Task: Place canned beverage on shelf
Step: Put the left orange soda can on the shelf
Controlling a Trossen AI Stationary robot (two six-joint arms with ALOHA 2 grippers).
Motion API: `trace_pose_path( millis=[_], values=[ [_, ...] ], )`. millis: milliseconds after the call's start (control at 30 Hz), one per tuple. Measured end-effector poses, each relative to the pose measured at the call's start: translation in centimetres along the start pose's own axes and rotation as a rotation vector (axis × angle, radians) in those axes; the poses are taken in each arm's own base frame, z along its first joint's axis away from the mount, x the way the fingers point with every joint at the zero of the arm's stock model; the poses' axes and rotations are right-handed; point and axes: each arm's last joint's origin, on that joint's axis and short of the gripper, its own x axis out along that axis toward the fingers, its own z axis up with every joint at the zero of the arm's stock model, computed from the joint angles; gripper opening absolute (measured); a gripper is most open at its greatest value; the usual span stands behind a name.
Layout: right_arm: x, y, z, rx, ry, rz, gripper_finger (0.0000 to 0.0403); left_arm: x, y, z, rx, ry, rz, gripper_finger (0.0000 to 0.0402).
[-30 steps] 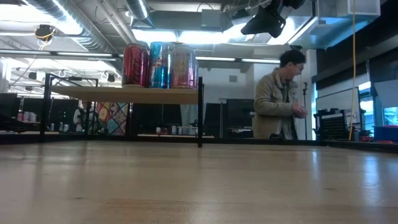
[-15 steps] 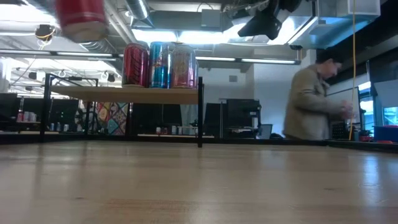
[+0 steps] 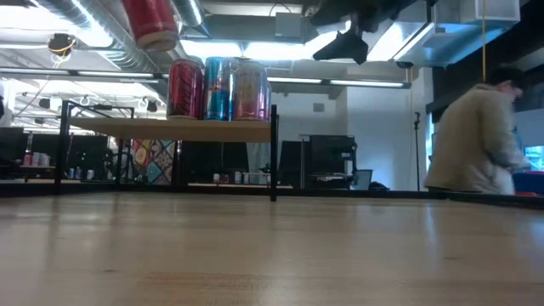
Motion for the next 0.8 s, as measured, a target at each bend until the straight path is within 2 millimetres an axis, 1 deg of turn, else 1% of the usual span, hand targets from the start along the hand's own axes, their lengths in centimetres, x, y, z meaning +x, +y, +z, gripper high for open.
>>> trace_pose_path(
  millis=[133, 300, 467, 600, 800],
  values=[
    [-1.2, -1.4, 1.5, -0.005, -0.026, -0.034, 0.034, -0.7, 1.9, 0.6, 0.01, 0.071, 0.016, 0.027],
    [-2.1, -3.8, 2.1, -0.002, -0.035, -0.094, 0.034, -0.4, 3.7, 1.0, 0.012, 0.152, 0.108, 0.027],
    [-3.0, -6.0, 2.2, -0.026, -0.021, -0.124, 0.034, 1.1, 5.3, 2.1, 0.012, 0.195, 0.177, 0.027],
    [-3.7, -7.5, 2.0, -0.05, 0.011, -0.1, 0.034, 2.5, 6.9, 3.0, -0.003, 0.265, 0.217, 0.027],
    [-4.5, -8.9, 1.5, -0.099, 0.054, -0.069, 0.034, 3.8, 9.9, 3.8, -0.045, 0.332, 0.271, 0.027]
  ],
)
